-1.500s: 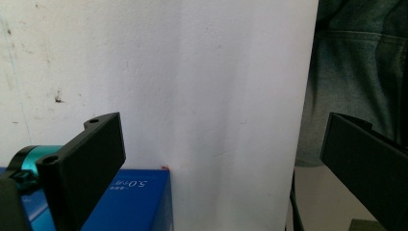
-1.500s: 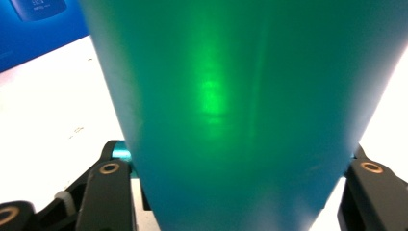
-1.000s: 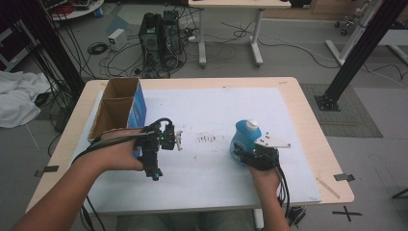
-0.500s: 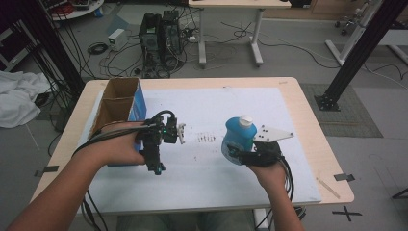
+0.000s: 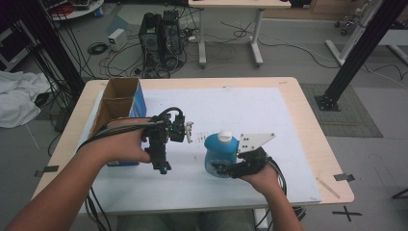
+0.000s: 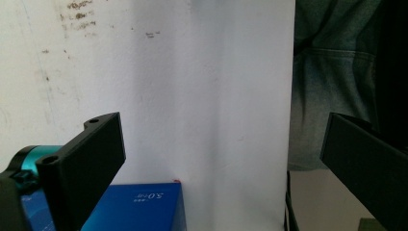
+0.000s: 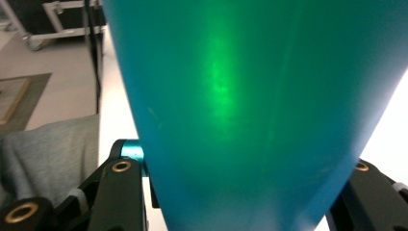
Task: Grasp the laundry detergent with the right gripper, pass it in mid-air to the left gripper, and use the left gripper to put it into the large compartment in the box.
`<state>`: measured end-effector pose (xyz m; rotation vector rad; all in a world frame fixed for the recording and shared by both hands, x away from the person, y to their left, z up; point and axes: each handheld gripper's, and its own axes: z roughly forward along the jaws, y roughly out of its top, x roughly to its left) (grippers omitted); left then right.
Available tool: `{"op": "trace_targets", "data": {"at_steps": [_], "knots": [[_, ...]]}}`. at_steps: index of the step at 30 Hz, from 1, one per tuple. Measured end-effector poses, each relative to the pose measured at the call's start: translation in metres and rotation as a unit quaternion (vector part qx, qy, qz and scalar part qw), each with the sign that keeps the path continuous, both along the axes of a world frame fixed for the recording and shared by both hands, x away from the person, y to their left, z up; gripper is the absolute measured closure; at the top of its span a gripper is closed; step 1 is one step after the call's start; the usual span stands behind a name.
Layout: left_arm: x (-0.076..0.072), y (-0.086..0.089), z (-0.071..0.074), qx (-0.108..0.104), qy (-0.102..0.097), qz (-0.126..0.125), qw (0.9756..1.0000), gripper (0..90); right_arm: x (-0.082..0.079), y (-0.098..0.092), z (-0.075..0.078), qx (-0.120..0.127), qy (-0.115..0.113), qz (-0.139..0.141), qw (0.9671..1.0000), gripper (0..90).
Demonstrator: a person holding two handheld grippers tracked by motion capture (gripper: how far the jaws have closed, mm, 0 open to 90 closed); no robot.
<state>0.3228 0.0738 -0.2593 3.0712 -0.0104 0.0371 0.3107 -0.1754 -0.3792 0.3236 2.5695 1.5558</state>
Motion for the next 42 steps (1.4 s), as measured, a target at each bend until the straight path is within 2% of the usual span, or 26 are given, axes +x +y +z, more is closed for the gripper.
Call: {"op": "trace_targets", "data": {"at_steps": [4, 10, 11, 12, 13, 14, 18, 19, 20, 22, 24, 25, 26, 28, 34, 36, 38, 39, 40, 42], "knots": [[-0.002, -0.005, 0.002, 0.0, 0.0, -0.006, 1.0, 1.7, -0.001, 0.013, -0.004, 0.002, -0.003, 0.027, 0.9996, 45.5], [-0.004, -0.014, 0.002, 0.006, 0.001, -0.012, 0.9999, 1.7, -0.001, 0.032, -0.008, 0.0, -0.01, 0.051, 0.9986, 45.4], [-0.004, -0.015, 0.002, 0.007, 0.002, -0.013, 0.9999, 1.7, -0.001, 0.035, -0.009, 0.0, -0.008, 0.053, 0.9985, 45.4], [-0.005, -0.016, 0.002, 0.011, 0.001, -0.013, 0.9998, 1.7, -0.002, 0.037, -0.009, -0.01, -0.004, 0.059, 0.9982, 45.4], [-0.005, -0.016, 0.002, 0.011, 0.001, -0.013, 0.9998, 1.7, -0.002, 0.041, -0.011, -0.008, -0.001, 0.061, 0.9981, 45.4], [-0.005, -0.018, 0.002, 0.009, 0.004, -0.015, 0.9998, 1.7, -0.002, 0.044, -0.012, -0.008, -0.007, 0.066, 0.9977, 45.4], [-0.007, -0.02, 0.003, 0.009, 0.005, -0.015, 0.9998, 1.7, -0.003, 0.052, -0.013, -0.012, 0.007, 0.071, 0.9974, 45.4], [-0.008, -0.022, 0.004, 0.006, 0.0, -0.017, 0.9998, 1.7, 0.001, 0.058, -0.014, -0.004, -0.025, 0.082, 0.9963, 45.4], [-0.008, -0.022, 0.005, 0.007, -0.001, -0.022, 0.9997, 1.7, -0.002, 0.059, -0.013, -0.012, -0.003, 0.081, 0.9966, 45.4], [-0.009, -0.024, 0.005, 0.006, -0.002, -0.021, 0.9998, 1.7, -0.001, 0.063, -0.012, -0.015, -0.011, 0.083, 0.9964, 45.4], [-0.009, -0.025, 0.005, 0.008, -0.001, -0.022, 0.9997, 1.7, -0.001, 0.065, -0.011, -0.008, -0.003, 0.087, 0.9962, 45.4], [-0.009, -0.027, 0.005, 0.005, -0.002, -0.025, 0.9997, 1.7, 0.0, 0.067, -0.011, -0.005, -0.011, 0.087, 0.9961, 45.4], [-0.01, -0.029, 0.005, 0.005, 0.002, -0.026, 0.9997, 1.7, 0.0, 0.072, -0.011, -0.019, -0.015, 0.092, 0.9955, 45.4], [-0.01, -0.032, 0.004, 0.006, 0.001, -0.029, 0.9996, 1.7, 0.002, 0.075, -0.01, -0.018, -0.029, 0.097, 0.9948, 45.4], [-0.01, -0.037, 0.003, 0.009, -0.002, -0.037, 0.9993, 1.7, 0.002, 0.082, -0.008, -0.013, -0.034, 0.102, 0.9942, 45.4], [-0.011, -0.038, 0.001, 0.011, 0.009, -0.028, 0.9995, 1.7, 0.002, 0.085, -0.008, -0.011, -0.033, 0.104, 0.994, 45.4], [-0.011, -0.039, 0.001, 0.013, 0.004, -0.035, 0.9993, 1.7, 0.003, 0.085, -0.008, -0.008, -0.034, 0.105, 0.9938, 45.3], [-0.012, -0.039, 0.0, 0.01, 0.012, -0.029, 0.9995, 1.7, 0.004, 0.086, -0.008, -0.009, -0.042, 0.106, 0.9934, 45.4], [-0.011, -0.041, -0.001, 0.005, 0.004, -0.033, 0.9994, 1.7, 0.001, 0.086, -0.008, -0.016, -0.021, 0.101, 0.9945, 45.4], [-0.013, -0.041, -0.003, 0.009, 0.013, -0.032, 0.9994, 1.7, -0.001, 0.086, -0.007, -0.02, -0.011, 0.106, 0.9941, 45.4]]}}
